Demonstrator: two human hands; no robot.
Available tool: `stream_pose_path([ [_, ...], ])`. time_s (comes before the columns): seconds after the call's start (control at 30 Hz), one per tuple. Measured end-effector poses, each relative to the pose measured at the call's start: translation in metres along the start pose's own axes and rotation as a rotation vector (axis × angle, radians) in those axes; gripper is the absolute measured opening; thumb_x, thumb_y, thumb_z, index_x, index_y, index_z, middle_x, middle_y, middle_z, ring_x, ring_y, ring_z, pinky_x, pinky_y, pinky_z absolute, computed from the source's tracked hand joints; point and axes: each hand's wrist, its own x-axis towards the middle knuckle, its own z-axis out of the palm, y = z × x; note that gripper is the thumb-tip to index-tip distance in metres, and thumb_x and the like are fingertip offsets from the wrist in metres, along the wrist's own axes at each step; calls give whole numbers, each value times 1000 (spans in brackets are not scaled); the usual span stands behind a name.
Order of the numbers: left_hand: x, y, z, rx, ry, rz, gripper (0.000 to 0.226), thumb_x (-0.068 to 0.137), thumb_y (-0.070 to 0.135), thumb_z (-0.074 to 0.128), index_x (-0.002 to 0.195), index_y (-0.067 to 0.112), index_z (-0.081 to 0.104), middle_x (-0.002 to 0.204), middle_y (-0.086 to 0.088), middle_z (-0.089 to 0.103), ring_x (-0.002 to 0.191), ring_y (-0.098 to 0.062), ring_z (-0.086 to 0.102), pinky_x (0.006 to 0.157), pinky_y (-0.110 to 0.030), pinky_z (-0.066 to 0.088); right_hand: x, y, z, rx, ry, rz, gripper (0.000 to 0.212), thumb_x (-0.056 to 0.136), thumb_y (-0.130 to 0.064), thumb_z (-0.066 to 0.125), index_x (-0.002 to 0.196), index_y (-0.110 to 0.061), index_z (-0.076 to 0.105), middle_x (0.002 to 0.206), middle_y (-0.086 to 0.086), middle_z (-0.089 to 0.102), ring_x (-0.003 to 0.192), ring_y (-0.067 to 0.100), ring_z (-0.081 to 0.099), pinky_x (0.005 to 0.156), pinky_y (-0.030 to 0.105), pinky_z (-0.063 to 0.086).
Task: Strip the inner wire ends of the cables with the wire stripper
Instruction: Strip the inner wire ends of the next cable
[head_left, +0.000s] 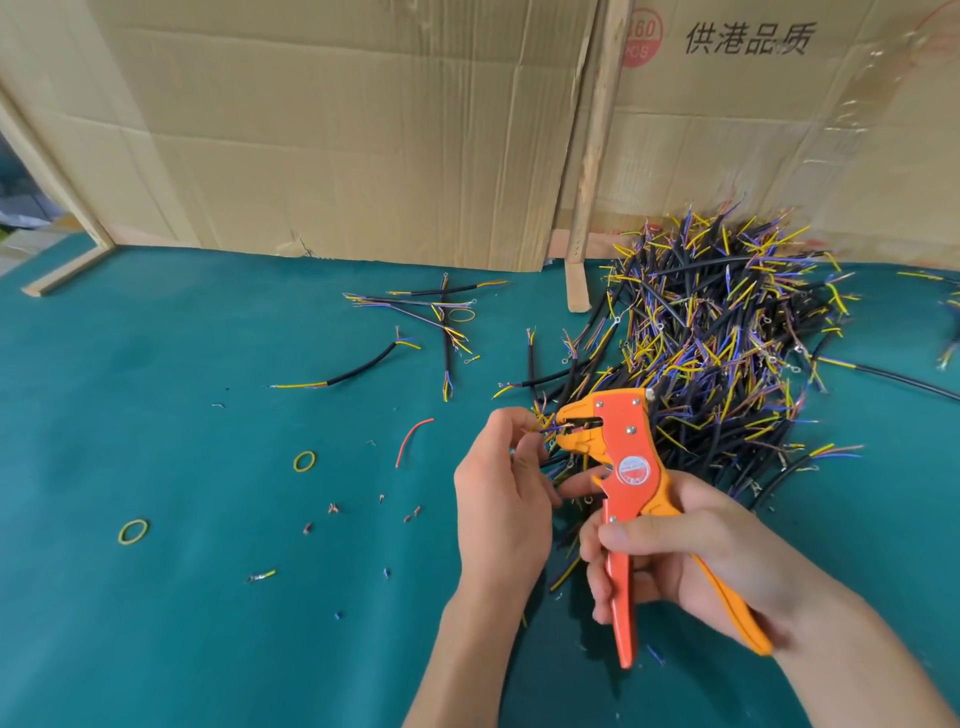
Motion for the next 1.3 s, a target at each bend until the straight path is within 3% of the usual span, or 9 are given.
stream_pose_path([
  [0.17,0,0,0,-28,-22,-40,33,101,4,49,87,33,53,60,-6,56,57,-32,66,50,-16,40,1,1,2,-21,-11,15,34,74,-4,79,107,-1,70,80,24,55,65,39,59,64,52,56],
  [0.23,-1,0,0,-9,-28,-24,31,101,4,51,88,32,54,61,-6,58,57,-27,65,53,-23,42,2,2,2,-12,-3,22,35,78,-7,77,109,3,67,77,21,53,62,37,57,60,51,55],
  [0.33,-2,2,-1,26,-4,22,29,99,3,54,88,29,56,59,-4,57,48,-9,51,51,-14,37,3,2,5,-1,12,13,39,80,-15,77,107,9,62,71,19,50,55,32,53,53,46,53],
  [0.43,-3,3,-2,22,-10,19,21,99,3,56,91,22,58,59,-4,59,46,-8,51,51,-9,36,4,3,6,41,41,11,49,78,-20,79,106,13,57,66,17,46,49,28,48,49,41,49],
  [0.77,-1,0,-1,-54,13,-45,22,95,4,63,89,25,63,75,10,70,58,-7,66,60,-10,46,15,12,14,103,143,-109,27,80,-23,77,93,-1,72,55,9,34,32,18,33,38,24,36],
  [0.87,-1,-2,-2,-48,8,-62,20,96,6,63,89,25,64,75,9,71,60,-8,68,61,-14,49,15,12,11,142,83,-118,26,82,-15,79,101,1,72,65,18,48,45,26,48,47,36,45],
  [0.97,0,-2,-4,-56,0,-72,21,99,7,58,88,25,61,76,8,71,55,-11,67,58,-17,49,11,8,0,182,49,-152,46,72,-17,84,110,4,69,80,26,58,63,36,60,61,47,54],
  [1.07,3,-1,-7,-164,-11,-131,16,101,8,55,89,17,60,77,-1,72,47,-14,60,51,-18,43,8,4,-11,175,57,-145,57,66,-20,92,112,3,69,87,30,61,68,39,62,66,51,55],
  [1.3,4,2,-13,-338,-194,-230,12,104,10,50,93,4,52,83,-9,74,43,-18,46,42,-17,32,7,5,-18,115,-55,-23,49,79,-21,85,116,5,65,93,34,63,72,42,64,71,56,54],
])
